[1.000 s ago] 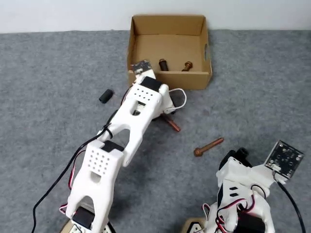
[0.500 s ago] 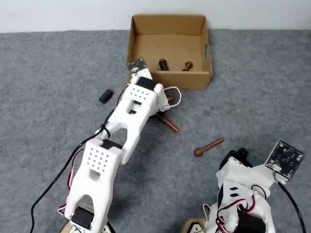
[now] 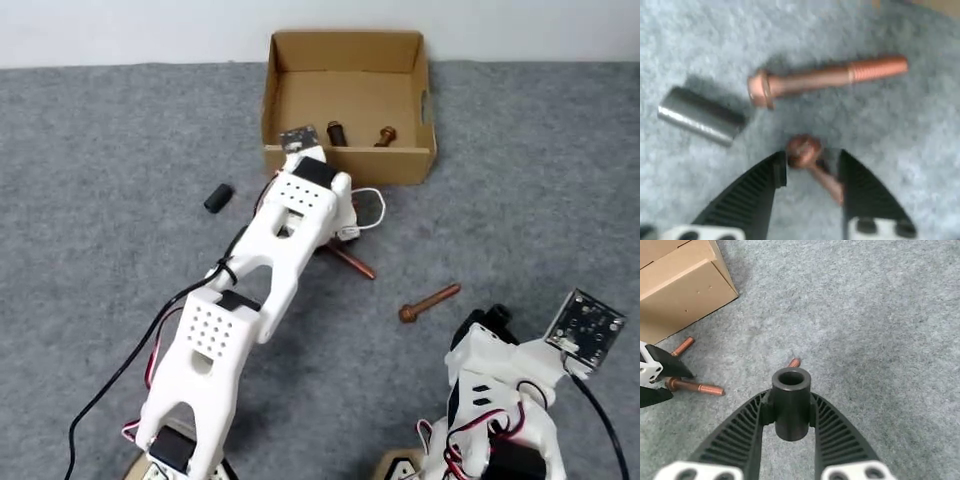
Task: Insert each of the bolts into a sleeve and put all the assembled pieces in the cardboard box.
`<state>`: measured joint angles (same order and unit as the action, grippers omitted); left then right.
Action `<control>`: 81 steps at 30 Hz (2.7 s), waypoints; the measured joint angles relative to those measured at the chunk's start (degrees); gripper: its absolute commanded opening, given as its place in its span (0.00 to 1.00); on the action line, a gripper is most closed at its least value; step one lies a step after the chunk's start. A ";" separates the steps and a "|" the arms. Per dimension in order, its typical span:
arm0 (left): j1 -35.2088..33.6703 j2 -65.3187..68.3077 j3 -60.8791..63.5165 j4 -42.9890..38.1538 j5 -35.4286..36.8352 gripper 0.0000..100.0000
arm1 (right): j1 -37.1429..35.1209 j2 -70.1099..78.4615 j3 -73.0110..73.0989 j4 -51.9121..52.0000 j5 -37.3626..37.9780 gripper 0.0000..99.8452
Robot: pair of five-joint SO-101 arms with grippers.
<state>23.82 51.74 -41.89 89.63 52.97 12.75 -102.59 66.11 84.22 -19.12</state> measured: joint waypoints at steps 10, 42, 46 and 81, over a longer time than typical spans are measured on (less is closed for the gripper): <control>1.85 2.37 -3.08 3.69 -0.09 0.24 | 0.00 0.00 0.00 0.00 0.00 0.01; 8.44 -4.84 -12.57 9.14 -2.81 0.00 | 0.00 0.00 0.00 0.00 0.00 0.01; 10.81 -14.07 -12.57 9.41 -7.82 0.00 | 0.00 0.00 0.00 0.00 0.00 0.01; 15.56 -81.23 37.80 4.57 -23.74 0.00 | -22.68 -1.14 -0.09 0.00 6.42 0.01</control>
<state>39.38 -29.49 -4.09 94.20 29.23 -9.93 -103.74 66.02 84.22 -12.70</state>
